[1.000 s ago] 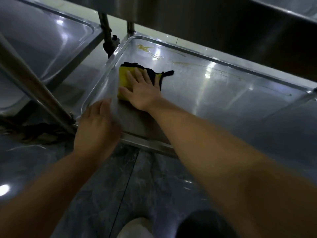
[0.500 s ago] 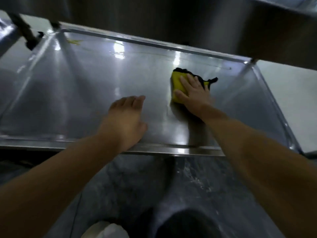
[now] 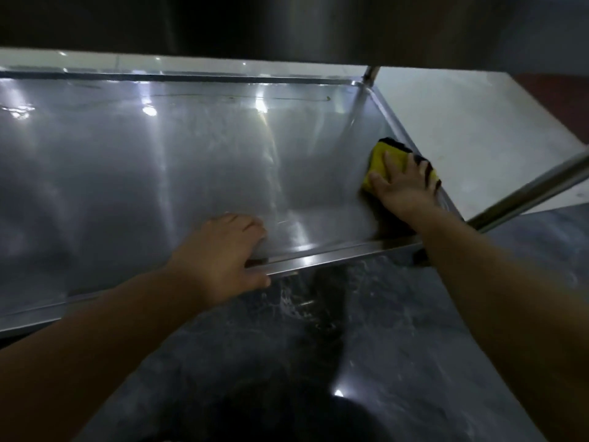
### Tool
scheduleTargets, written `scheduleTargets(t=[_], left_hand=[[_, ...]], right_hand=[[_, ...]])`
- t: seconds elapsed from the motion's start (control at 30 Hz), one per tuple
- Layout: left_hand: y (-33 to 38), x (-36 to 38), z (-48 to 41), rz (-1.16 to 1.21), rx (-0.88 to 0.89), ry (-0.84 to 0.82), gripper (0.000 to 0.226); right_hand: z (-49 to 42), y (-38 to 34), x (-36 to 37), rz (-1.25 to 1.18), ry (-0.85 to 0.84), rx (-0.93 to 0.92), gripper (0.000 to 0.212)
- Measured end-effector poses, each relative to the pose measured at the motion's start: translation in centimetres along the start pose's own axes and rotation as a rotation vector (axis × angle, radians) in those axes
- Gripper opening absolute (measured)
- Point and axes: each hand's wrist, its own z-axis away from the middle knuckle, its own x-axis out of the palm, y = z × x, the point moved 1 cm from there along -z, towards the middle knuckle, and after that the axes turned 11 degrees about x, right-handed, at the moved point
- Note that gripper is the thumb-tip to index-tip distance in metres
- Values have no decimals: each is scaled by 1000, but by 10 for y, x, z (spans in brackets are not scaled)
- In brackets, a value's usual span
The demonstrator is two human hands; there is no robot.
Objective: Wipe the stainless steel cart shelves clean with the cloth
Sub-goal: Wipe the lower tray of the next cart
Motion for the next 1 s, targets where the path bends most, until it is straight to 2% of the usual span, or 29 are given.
scheduleTargets(t=[0.13, 0.23, 0.37, 0.47, 0.57, 0.63, 0.7, 0.8, 0.93, 1.0], left_hand=[[3, -1, -5, 34, -25, 4, 82], [3, 2, -6, 65, -51, 4, 94], [5, 5, -6, 97, -124, 54, 104], [15, -4, -10, 25, -138, 31, 100], [31, -12, -19, 46, -177, 97, 93], [43, -12, -29, 82, -122, 129, 88], [61, -13, -42, 93, -61, 128, 84], [90, -14, -66, 90, -42, 188, 83], [122, -21, -97, 127, -19, 216, 49], [137, -25, -107, 100, -18, 182, 39]], right_hand=[[50, -36, 16, 35, -13, -262, 66], [91, -66, 24, 73, -48, -496, 67], [101, -64, 28, 25, -141, -619, 63], [77, -35, 25, -3, -135, -566, 61], [44, 14, 13, -19, -63, -352, 59], [30, 46, 3, -44, -49, -208, 57], [30, 64, -2, -39, -2, -144, 55], [46, 68, 1, 3, 150, -101, 48], [71, 74, 6, -77, 359, -212, 30], [86, 83, 2, -187, 348, -271, 31]])
